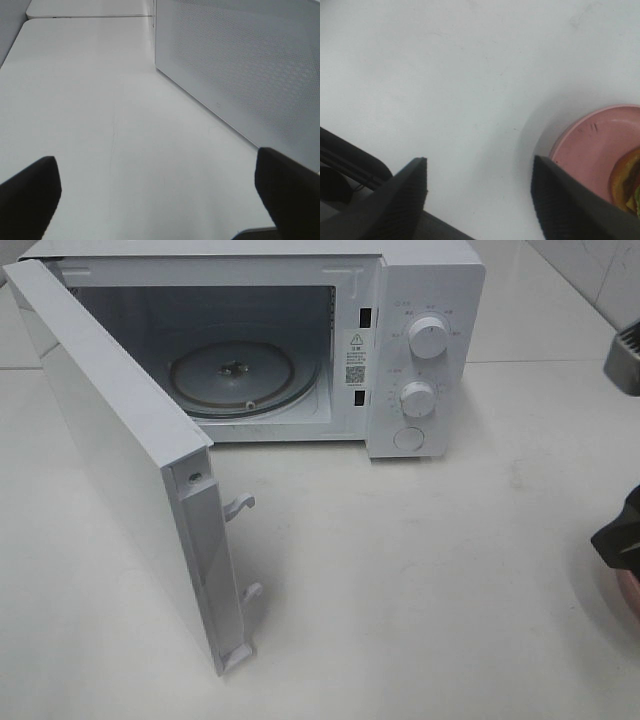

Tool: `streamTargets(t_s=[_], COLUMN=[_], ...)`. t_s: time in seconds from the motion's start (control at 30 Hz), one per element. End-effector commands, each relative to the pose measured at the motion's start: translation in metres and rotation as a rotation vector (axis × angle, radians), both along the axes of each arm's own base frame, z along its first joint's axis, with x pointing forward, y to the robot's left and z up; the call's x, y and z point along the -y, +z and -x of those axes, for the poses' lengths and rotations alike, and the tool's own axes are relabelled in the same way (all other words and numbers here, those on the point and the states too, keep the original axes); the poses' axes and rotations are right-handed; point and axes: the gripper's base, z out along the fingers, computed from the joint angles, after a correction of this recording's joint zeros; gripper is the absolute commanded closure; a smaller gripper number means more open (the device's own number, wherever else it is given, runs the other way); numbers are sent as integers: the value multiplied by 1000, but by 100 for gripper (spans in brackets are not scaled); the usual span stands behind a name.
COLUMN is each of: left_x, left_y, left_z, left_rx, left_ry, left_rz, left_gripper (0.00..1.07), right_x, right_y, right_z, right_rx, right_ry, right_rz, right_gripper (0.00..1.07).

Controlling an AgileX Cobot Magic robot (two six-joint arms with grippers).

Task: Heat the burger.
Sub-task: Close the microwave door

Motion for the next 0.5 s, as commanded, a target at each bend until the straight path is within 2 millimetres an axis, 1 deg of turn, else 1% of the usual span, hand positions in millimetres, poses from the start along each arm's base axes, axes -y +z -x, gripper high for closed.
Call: streamTargets(t_s=[0.03,0.07,0.1,0.13,0.17,0.2,0.23,0.27,0.33,0.37,0.4,0.43,0.47,0.5], left_x=[1,1,1,1,1,1,1,1,1,1,1,1,1,1], left_y=[1,1,1,1,1,1,1,1,1,1,1,1,1,1], left_z=[0,0,0,0,0,0,0,0,0,0,0,0,0,0], left_rx=[18,18,18,18,18,18,18,18,18,18,18,18,18,18], left_ry=[1,1,1,1,1,1,1,1,1,1,1,1,1,1], left_rz=[11,11,11,11,11,11,11,11,11,11,11,11,11,11], left_gripper=[9,9,9,9,9,9,9,9,9,9,9,9,9,9], right_x=[13,13,16,24,24,30,39,39,52,52,57,57,59,61], right_y=[14,14,15,17,17,19,21,21,20,20,19,19,17,15], right_z=[15,15,17,22,22,25,31,31,41,41,49,49,54,63], right_rx=[82,82,92,105,105,109,126,126,147,147,156,156,159,169], right_ry=[27,27,14,-26,-26,-55,-97,-97,-151,-151,-177,-177,-193,-212], right_rz=[-19,-19,-25,-33,-33,-32,-32,-32,-22,-22,-30,-30,-43,-74], right_gripper=[25,25,21,18,18,18,19,19,21,21,22,22,23,23])
